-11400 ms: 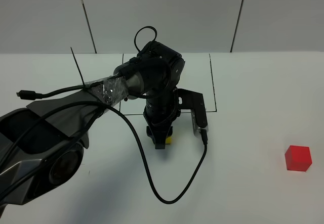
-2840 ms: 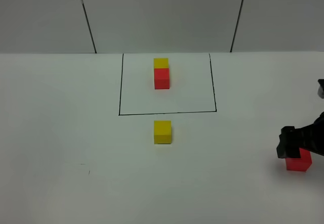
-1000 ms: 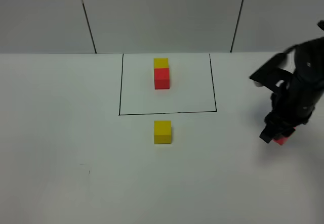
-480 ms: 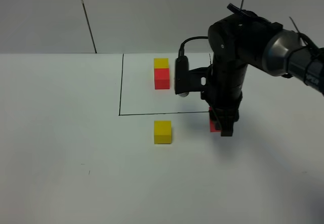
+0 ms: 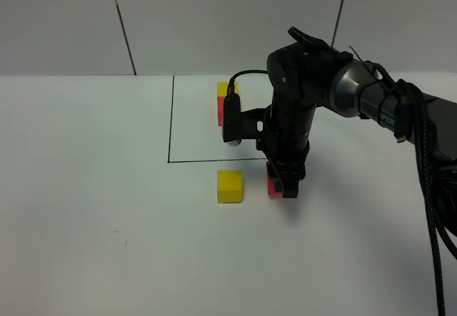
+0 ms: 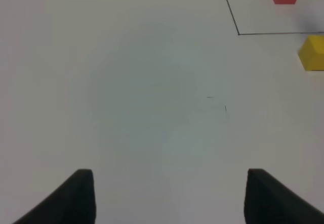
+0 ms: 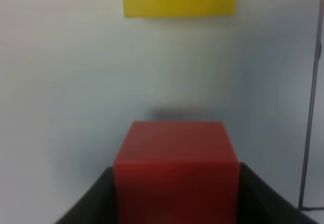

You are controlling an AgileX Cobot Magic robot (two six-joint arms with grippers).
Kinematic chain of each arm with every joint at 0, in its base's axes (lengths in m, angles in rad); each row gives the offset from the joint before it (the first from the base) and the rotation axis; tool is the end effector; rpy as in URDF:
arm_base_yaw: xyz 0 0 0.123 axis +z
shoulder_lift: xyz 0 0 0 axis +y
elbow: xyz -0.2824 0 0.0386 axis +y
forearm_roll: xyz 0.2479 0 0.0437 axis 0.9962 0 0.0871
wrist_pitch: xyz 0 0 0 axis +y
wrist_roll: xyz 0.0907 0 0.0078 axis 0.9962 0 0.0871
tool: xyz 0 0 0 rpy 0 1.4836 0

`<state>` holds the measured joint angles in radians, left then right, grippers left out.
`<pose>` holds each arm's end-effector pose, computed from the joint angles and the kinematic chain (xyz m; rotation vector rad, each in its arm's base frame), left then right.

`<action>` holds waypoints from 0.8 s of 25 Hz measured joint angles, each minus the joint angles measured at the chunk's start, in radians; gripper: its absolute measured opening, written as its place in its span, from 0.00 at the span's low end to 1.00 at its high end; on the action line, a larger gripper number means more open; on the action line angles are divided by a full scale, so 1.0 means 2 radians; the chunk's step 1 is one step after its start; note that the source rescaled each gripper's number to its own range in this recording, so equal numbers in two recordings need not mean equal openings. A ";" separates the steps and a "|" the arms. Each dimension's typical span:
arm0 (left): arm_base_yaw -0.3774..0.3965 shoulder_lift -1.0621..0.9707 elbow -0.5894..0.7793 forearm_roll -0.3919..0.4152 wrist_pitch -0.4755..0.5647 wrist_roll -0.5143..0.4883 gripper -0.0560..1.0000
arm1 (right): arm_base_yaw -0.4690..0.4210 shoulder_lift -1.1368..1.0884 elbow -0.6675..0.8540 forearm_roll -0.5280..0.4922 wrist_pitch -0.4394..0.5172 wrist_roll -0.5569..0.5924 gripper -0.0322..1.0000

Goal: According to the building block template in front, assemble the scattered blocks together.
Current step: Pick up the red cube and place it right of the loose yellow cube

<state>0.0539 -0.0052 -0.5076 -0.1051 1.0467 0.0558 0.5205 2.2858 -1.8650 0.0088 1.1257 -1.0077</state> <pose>-0.0058 -0.0086 0.2808 0.0067 2.0136 -0.0554 0.4060 0.2336 0.1591 -2.0936 2.1921 -0.0288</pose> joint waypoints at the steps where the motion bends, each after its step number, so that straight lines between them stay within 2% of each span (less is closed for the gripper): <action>1: 0.000 0.000 0.000 0.000 0.000 0.000 0.44 | 0.000 0.003 0.000 0.001 -0.005 0.000 0.05; 7: 0.000 0.000 0.000 0.000 0.000 0.000 0.44 | 0.000 0.020 0.000 0.029 -0.035 -0.005 0.05; 20: 0.000 0.000 0.000 0.000 0.000 0.000 0.44 | 0.000 0.032 -0.004 0.087 -0.049 -0.025 0.04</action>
<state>0.0539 -0.0052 -0.5076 -0.1051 1.0467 0.0558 0.5205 2.3503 -1.8733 0.1835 1.0282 -1.0577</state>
